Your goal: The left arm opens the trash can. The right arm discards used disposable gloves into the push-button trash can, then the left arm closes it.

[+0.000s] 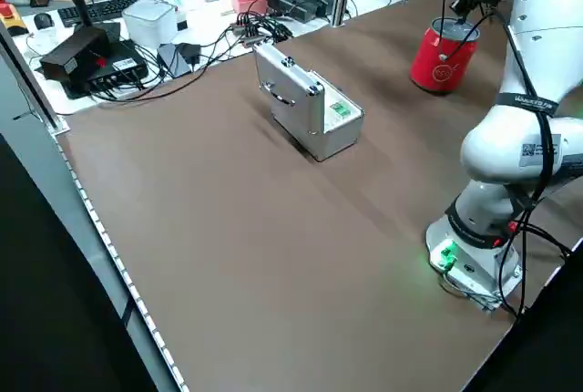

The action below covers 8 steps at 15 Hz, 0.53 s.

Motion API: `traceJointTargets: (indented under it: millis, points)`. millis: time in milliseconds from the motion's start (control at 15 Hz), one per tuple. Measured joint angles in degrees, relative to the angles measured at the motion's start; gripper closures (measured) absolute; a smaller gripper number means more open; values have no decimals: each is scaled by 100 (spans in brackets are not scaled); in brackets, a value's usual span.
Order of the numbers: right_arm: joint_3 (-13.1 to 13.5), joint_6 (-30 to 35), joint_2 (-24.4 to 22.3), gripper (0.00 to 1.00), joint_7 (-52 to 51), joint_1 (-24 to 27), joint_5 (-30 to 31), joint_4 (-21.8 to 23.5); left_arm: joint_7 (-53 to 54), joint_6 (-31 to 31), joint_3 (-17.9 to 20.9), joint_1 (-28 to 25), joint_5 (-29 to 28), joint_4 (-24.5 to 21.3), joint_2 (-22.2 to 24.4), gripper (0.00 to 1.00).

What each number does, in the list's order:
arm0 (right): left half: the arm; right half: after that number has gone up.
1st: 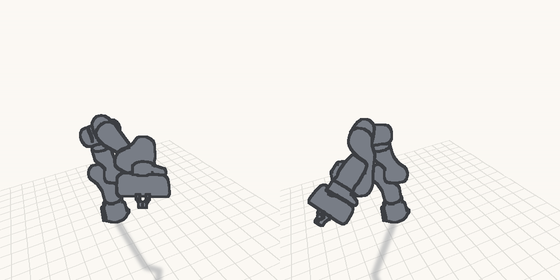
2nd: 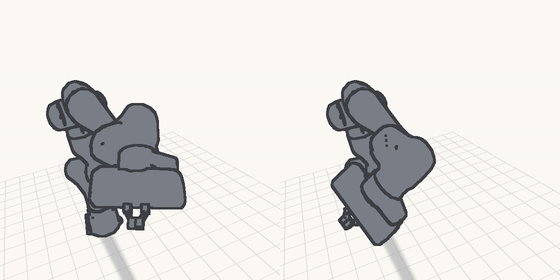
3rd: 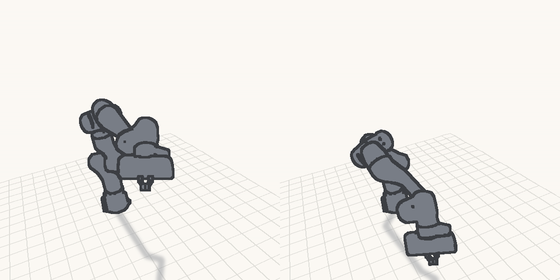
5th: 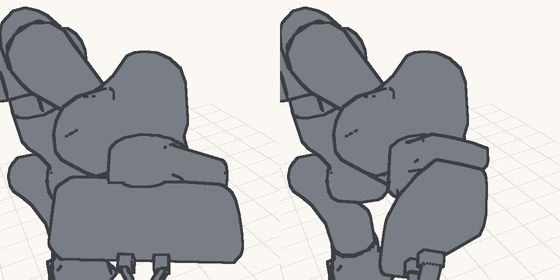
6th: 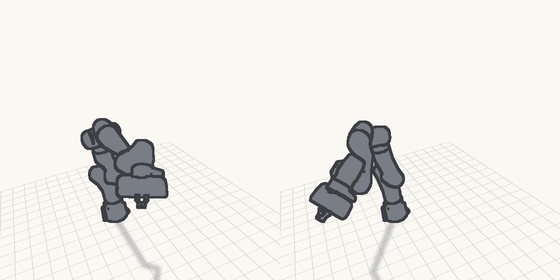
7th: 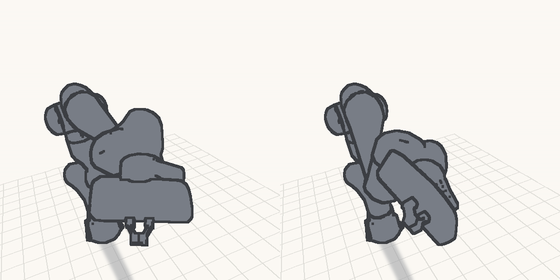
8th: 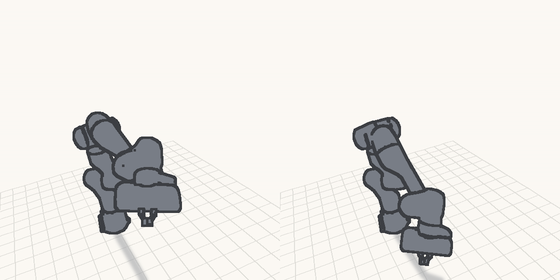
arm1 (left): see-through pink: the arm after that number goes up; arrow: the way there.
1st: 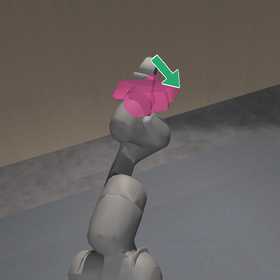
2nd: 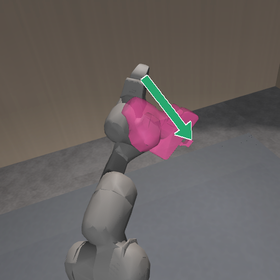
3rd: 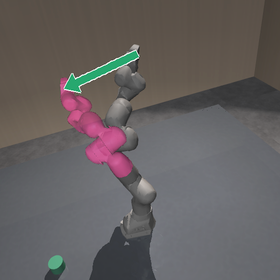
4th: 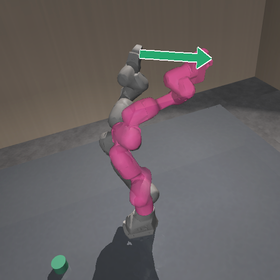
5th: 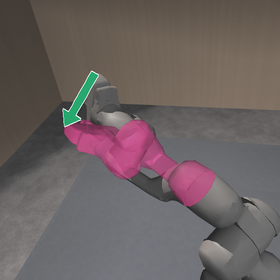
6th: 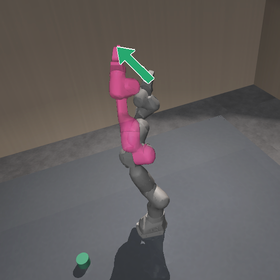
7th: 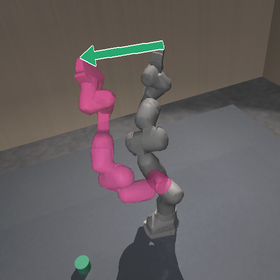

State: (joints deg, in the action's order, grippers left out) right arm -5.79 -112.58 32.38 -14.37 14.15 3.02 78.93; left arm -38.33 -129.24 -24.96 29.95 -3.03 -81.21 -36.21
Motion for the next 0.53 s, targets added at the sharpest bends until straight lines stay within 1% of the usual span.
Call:
traceJointTargets:
  millis: [133, 267, 533]
  points:
    - [0, 125, -5, 89, 32, -27, 0, -47, -3, 100, 5, -15, -19, 47, 29, 97]
    - [0, 305, -15, 89, 32, -53, 0, -179, -4, 371, 11, -58, -26, 108, 116, 97]
    - [-50, 484, -33, 89, 21, -126, -10, -289, -21, 937, 9, -193, -26, 143, 485, 96]
